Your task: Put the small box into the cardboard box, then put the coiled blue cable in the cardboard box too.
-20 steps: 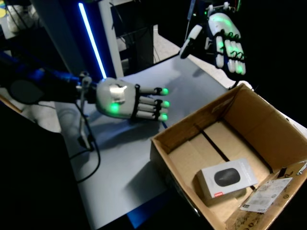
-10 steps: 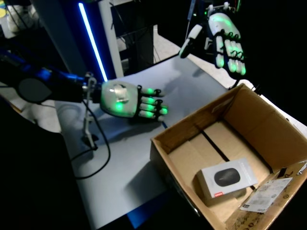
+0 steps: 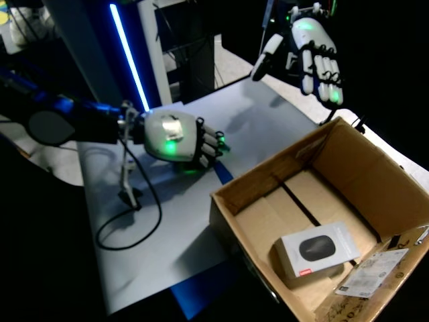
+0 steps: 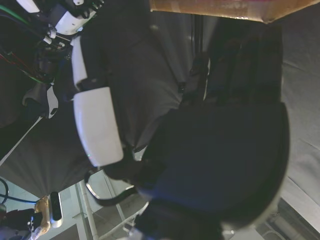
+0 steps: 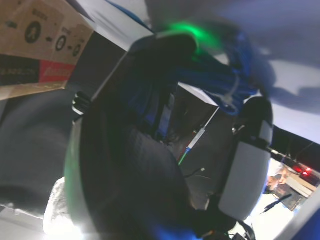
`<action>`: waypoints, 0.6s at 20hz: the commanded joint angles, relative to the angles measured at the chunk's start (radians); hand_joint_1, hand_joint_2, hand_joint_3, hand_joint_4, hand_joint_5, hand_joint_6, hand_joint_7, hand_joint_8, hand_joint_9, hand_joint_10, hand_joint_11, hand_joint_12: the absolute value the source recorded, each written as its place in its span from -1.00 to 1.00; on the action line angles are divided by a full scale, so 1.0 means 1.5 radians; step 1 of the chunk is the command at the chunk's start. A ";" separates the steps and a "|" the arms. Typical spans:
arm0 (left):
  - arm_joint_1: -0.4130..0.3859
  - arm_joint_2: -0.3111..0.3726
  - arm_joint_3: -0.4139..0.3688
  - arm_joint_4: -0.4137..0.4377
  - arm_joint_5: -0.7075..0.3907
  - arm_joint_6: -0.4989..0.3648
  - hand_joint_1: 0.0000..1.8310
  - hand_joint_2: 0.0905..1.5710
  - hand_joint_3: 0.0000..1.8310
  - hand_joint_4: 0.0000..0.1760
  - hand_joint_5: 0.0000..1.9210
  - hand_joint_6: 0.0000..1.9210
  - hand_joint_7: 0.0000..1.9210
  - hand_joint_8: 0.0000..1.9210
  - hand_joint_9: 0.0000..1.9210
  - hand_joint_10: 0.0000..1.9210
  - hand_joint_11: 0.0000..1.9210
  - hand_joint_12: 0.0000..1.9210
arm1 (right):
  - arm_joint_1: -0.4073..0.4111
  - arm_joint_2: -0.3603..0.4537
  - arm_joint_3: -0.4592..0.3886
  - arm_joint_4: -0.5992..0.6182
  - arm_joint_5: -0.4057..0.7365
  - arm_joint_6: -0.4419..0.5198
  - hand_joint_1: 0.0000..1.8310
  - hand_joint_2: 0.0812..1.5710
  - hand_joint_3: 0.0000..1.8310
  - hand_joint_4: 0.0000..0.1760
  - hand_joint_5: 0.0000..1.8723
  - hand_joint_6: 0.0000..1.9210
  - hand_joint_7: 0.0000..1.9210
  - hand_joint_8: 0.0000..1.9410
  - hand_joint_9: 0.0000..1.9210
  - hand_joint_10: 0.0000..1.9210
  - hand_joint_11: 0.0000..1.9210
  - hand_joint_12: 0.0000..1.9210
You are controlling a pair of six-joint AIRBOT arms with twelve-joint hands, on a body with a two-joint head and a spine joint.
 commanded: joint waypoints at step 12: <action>-0.006 -0.006 0.006 -0.005 -0.084 -0.004 -0.34 0.04 -1.00 0.97 -0.89 -1.00 -0.88 -1.00 -0.91 -0.99 -0.87 -0.99 | 0.032 0.009 0.016 0.037 0.045 -0.002 0.59 0.56 -1.00 -1.00 -0.08 1.00 0.08 1.00 0.50 1.00 0.76 1.00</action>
